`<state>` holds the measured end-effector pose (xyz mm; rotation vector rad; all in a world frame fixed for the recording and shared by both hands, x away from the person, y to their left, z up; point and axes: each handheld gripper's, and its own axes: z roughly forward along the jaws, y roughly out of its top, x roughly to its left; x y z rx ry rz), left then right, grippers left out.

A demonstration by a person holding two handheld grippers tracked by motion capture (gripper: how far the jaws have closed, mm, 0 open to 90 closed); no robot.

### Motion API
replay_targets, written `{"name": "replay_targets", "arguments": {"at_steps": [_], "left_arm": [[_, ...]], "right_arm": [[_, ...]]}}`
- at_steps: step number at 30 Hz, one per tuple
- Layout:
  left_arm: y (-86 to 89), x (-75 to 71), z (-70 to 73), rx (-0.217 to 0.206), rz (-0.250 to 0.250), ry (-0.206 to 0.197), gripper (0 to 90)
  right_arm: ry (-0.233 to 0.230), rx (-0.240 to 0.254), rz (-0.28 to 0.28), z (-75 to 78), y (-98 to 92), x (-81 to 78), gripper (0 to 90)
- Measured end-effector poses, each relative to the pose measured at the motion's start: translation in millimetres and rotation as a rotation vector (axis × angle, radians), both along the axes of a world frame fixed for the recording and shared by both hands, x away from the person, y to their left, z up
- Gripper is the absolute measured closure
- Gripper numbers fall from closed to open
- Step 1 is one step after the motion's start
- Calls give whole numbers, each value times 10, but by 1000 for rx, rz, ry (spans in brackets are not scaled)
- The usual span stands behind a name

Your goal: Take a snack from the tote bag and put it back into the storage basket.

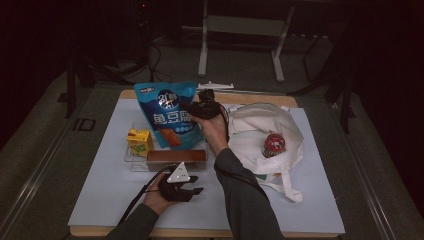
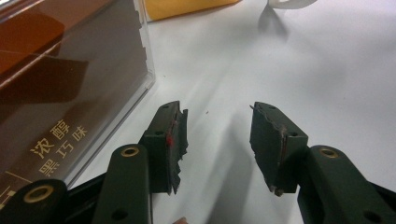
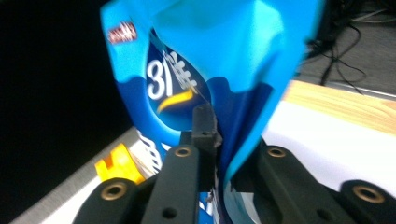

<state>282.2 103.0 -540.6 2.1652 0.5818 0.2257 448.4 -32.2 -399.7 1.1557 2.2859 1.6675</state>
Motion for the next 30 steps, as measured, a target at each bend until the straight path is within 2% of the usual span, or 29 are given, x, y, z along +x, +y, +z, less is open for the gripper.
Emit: {"name": "replay_targets", "arguments": {"at_steps": [10, 11, 15, 19, 22, 24, 26, 30], "left_arm": [[-8, 0, -3, 4, 2, 0, 530], [-9, -1, -3, 4, 2, 1, 529], [-9, 0, -3, 5, 3, 1, 528], [-11, -1, -3, 9, 1, 0, 527], [-12, -1, -3, 11, 2, -1, 528], [-13, -1, -3, 12, 0, -2, 528], [-13, 0, -3, 12, 0, -2, 527], [-14, 1, -4, 12, 0, 1, 527]], "right_arm": [[-12, -97, 5, -123, -360, -82, 751], [-20, -116, 9, -124, -369, -100, 748], [-59, -251, 27, -178, -371, -191, 719], [-52, -244, 29, -239, -394, -257, 719], [-55, -275, 28, -289, -369, -291, 741], [-50, -264, 23, -308, -348, -294, 766], [-49, -260, 14, -313, -313, -289, 774], [-56, -268, 35, -299, -197, -285, 778]]}}
